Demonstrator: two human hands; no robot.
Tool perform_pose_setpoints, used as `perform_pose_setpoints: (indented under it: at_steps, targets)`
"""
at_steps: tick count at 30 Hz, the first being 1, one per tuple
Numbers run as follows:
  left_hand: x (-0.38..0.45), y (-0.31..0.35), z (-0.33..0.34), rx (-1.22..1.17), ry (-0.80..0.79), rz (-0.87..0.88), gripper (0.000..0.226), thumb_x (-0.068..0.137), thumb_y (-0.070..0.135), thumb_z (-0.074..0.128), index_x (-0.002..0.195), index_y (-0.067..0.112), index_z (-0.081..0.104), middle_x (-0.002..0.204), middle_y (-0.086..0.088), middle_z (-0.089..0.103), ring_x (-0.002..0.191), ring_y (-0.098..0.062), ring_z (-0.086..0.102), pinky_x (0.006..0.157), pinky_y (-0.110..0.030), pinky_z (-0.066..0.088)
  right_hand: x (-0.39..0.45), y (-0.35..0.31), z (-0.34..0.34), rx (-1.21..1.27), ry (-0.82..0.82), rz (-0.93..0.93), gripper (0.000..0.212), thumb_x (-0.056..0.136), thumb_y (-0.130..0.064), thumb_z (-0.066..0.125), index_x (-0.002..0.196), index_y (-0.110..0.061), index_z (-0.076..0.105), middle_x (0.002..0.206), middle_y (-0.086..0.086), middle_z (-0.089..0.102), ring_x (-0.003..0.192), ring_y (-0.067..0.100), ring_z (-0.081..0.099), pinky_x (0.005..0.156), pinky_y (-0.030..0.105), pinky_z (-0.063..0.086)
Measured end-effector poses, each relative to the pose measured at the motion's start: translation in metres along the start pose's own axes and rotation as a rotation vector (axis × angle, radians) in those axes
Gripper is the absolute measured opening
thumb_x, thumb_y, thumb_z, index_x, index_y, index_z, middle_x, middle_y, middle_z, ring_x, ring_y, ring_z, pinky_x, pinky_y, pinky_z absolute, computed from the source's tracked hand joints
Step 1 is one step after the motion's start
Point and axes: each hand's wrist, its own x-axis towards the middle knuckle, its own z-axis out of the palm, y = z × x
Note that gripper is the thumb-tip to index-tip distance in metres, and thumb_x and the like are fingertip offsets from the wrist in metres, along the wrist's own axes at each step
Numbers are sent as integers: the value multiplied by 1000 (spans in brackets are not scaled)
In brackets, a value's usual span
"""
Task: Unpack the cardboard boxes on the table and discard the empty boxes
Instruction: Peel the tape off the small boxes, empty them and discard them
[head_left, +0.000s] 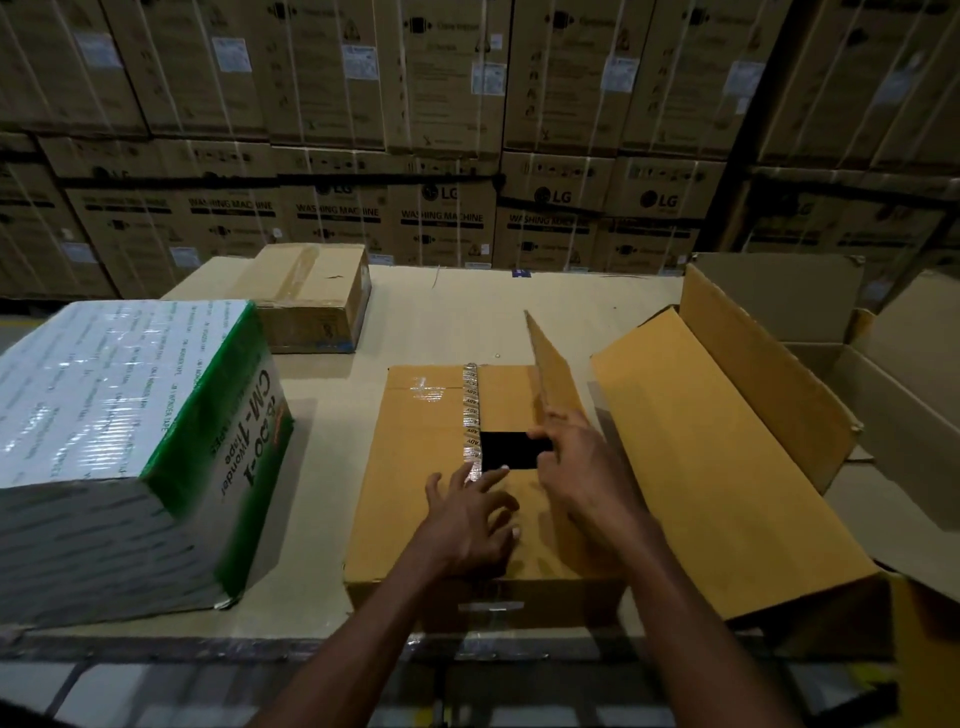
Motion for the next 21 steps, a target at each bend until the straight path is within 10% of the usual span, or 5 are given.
perform_pose_setpoints:
  at_steps: [7, 16, 21]
  targets:
    - [9, 3, -27, 162, -182, 27, 34, 96, 36, 56, 128, 34, 64, 162, 4, 33, 152, -32, 13, 115, -70, 2, -6, 37, -69, -184, 198, 218, 47, 94, -4, 57, 139, -20, 63, 158, -5, 39, 122, 23, 57, 90, 37, 47]
    - [-24, -8, -119, 89, 165, -124, 30, 93, 31, 54, 120, 33, 68, 129, 10, 61, 109, -15, 58, 101, -43, 37, -10, 73, -61, -534, 158, 457, 21, 92, -32, 63, 109, -20, 70, 157, 5, 33, 148, 35, 16, 113, 55, 22]
    - [-47, -47, -144, 206, 280, -367, 39, 94, 58, 49, 115, 32, 69, 129, 5, 61, 109, -25, 61, 93, -45, 49, -8, 80, -37, -565, 156, 476, 45, 93, -52, 60, 123, -19, 68, 169, 12, 9, 154, 36, -2, 118, 55, 14]
